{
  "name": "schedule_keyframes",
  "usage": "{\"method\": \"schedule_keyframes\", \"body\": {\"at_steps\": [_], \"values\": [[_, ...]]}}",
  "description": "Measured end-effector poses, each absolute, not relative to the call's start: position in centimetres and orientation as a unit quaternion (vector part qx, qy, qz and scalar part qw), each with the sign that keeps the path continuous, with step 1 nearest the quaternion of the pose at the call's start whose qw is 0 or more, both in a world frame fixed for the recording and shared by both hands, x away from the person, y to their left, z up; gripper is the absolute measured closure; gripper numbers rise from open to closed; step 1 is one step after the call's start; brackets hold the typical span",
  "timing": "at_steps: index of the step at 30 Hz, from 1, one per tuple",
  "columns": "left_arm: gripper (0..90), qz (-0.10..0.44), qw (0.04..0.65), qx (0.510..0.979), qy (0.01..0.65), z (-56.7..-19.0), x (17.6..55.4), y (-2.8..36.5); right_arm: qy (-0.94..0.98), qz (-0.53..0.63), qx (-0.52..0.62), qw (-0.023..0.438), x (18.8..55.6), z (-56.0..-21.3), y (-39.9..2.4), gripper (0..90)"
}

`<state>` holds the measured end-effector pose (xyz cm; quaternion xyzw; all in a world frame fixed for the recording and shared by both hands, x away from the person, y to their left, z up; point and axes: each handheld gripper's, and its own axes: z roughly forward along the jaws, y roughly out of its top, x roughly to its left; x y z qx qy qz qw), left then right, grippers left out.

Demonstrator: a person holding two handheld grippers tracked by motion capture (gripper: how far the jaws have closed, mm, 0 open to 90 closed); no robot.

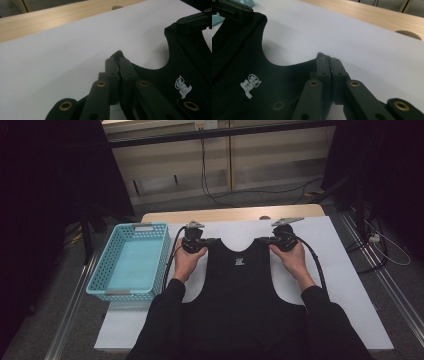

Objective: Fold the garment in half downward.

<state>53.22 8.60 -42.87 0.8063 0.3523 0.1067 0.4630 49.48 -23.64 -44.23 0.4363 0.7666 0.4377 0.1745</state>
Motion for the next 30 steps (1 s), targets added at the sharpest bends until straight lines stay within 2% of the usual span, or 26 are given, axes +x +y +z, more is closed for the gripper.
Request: {"method": "schedule_keyframes", "body": {"at_steps": [14, 30], "values": [[86.7, 0.129, 0.484, 0.799, 0.333, -40.0, 53.4, 8.4, 0.737, 0.464, 0.442, 0.212, 49.4, -40.7, -25.2, 87.8], [86.9, 0.161, 0.518, 0.772, 0.332, -36.1, 53.4, 9.0, 0.725, 0.477, 0.429, 0.250, 49.8, -36.6, -25.0, 87.9]]}}
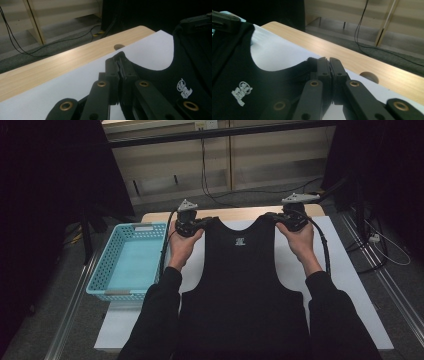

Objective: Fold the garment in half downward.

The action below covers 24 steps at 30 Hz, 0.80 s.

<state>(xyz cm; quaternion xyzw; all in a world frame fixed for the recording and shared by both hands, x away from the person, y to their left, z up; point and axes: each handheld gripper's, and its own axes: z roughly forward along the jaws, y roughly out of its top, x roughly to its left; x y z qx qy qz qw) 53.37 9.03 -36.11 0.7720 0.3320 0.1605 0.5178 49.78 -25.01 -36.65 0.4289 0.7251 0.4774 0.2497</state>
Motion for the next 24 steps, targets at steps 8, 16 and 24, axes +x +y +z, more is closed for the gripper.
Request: {"method": "schedule_keyframes", "body": {"at_steps": [8, 16, 24], "values": [[86.9, 0.163, 0.528, 0.766, 0.329, -34.7, 53.5, 9.0, 0.718, 0.484, 0.422, 0.269, 49.8, -34.4, -24.9, 88.0], [86.9, 0.166, 0.552, 0.752, 0.320, -32.5, 53.2, 9.1, 0.699, 0.514, 0.415, 0.273, 49.5, -32.1, -25.3, 88.0], [87.0, 0.181, 0.556, 0.743, 0.324, -30.5, 53.3, 9.2, 0.695, 0.515, 0.410, 0.288, 49.6, -30.2, -25.2, 88.0]]}}
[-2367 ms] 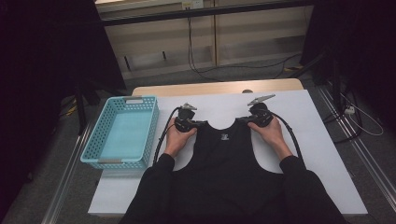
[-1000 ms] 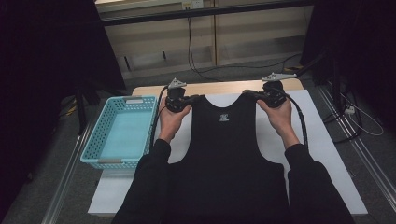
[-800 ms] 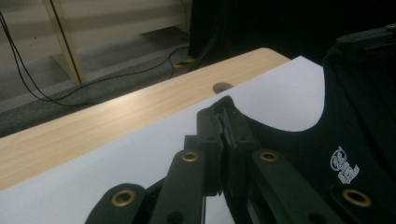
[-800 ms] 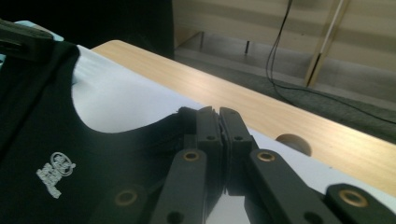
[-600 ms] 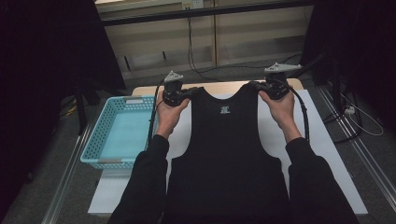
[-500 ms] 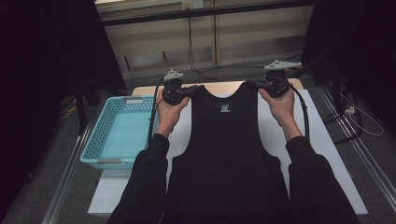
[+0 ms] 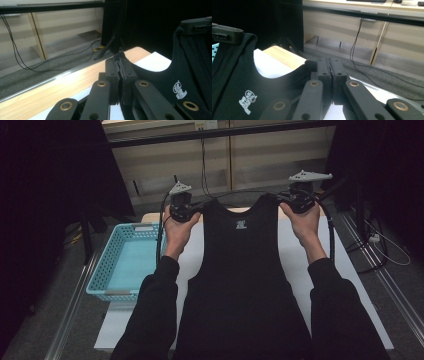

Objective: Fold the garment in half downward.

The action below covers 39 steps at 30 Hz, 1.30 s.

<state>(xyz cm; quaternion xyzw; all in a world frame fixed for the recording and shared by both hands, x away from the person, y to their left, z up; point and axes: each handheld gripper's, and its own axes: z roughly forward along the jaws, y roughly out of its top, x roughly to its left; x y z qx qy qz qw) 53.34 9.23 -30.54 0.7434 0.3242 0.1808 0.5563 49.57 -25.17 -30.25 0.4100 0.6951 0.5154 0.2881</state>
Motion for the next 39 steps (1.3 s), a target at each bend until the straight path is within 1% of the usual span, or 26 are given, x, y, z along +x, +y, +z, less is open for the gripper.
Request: {"method": "schedule_keyframes", "body": {"at_steps": [11, 13, 21, 25, 29, 32, 35, 39], "values": [[87.0, 0.201, 0.572, 0.729, 0.320, -27.4, 53.2, 8.8, 0.685, 0.521, 0.397, 0.319, 49.4, -26.6, -25.0, 88.0], [87.0, 0.207, 0.566, 0.729, 0.323, -27.2, 53.1, 8.7, 0.684, 0.522, 0.395, 0.322, 49.3, -26.1, -24.9, 88.0], [87.1, 0.213, 0.573, 0.718, 0.333, -26.3, 53.5, 8.9, 0.686, 0.516, 0.390, 0.332, 49.8, -25.3, -24.1, 88.0], [87.1, 0.228, 0.573, 0.715, 0.328, -25.4, 53.7, 8.5, 0.690, 0.510, 0.385, 0.340, 50.3, -23.6, -23.6, 88.0], [87.1, 0.232, 0.590, 0.702, 0.326, -24.5, 53.4, 8.8, 0.683, 0.518, 0.378, 0.351, 50.1, -22.0, -23.2, 88.0], [87.1, 0.233, 0.586, 0.706, 0.322, -24.7, 52.9, 9.3, 0.685, 0.518, 0.373, 0.350, 49.8, -22.2, -23.2, 88.0], [87.1, 0.228, 0.586, 0.709, 0.318, -25.2, 52.5, 9.6, 0.686, 0.520, 0.376, 0.344, 49.5, -23.5, -23.6, 88.0], [87.0, 0.233, 0.567, 0.727, 0.309, -26.1, 52.0, 9.8, 0.683, 0.528, 0.381, 0.331, 49.0, -25.1, -24.4, 88.0]]}}
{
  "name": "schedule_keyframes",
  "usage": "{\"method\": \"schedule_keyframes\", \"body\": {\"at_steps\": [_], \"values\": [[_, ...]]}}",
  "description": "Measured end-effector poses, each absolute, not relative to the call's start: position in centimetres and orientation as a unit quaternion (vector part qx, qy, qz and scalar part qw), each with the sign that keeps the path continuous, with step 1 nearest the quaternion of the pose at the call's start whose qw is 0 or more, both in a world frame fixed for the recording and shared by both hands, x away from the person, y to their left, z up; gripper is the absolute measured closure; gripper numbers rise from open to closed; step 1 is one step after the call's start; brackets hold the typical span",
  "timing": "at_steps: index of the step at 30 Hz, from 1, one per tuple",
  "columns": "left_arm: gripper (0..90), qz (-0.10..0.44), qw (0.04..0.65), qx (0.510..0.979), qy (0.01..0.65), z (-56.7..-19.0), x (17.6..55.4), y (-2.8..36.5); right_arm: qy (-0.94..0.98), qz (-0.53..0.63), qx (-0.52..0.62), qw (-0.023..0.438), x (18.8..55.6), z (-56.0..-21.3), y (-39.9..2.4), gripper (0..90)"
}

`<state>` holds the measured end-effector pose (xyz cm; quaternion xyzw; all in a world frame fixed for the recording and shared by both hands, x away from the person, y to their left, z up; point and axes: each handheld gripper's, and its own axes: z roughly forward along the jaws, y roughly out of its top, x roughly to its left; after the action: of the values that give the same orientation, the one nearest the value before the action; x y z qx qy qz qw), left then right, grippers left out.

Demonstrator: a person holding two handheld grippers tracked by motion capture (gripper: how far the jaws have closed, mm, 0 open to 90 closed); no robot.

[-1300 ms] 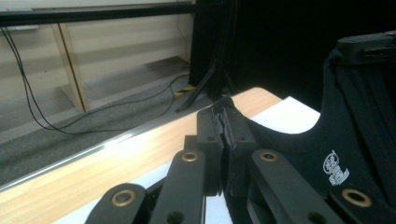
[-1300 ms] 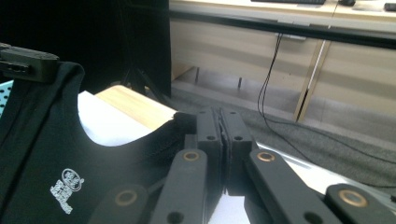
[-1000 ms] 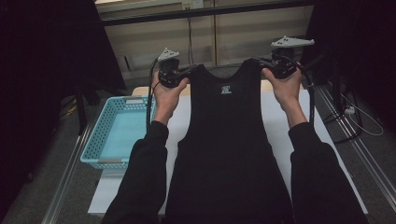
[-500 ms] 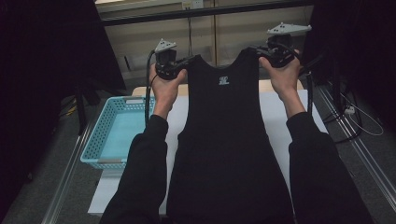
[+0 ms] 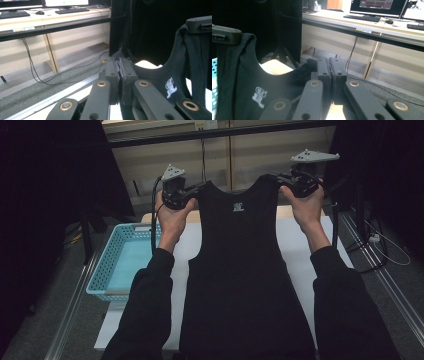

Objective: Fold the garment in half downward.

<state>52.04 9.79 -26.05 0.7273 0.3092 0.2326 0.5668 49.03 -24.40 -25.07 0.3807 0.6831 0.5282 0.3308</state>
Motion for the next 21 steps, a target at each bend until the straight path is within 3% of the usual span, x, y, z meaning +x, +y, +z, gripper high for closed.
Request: {"method": "schedule_keyframes", "body": {"at_steps": [21], "values": [[87.0, 0.209, 0.572, 0.752, 0.252, -30.8, 45.5, 11.2, 0.683, 0.565, 0.366, 0.281, 42.2, -31.3, -25.3, 88.0]]}}
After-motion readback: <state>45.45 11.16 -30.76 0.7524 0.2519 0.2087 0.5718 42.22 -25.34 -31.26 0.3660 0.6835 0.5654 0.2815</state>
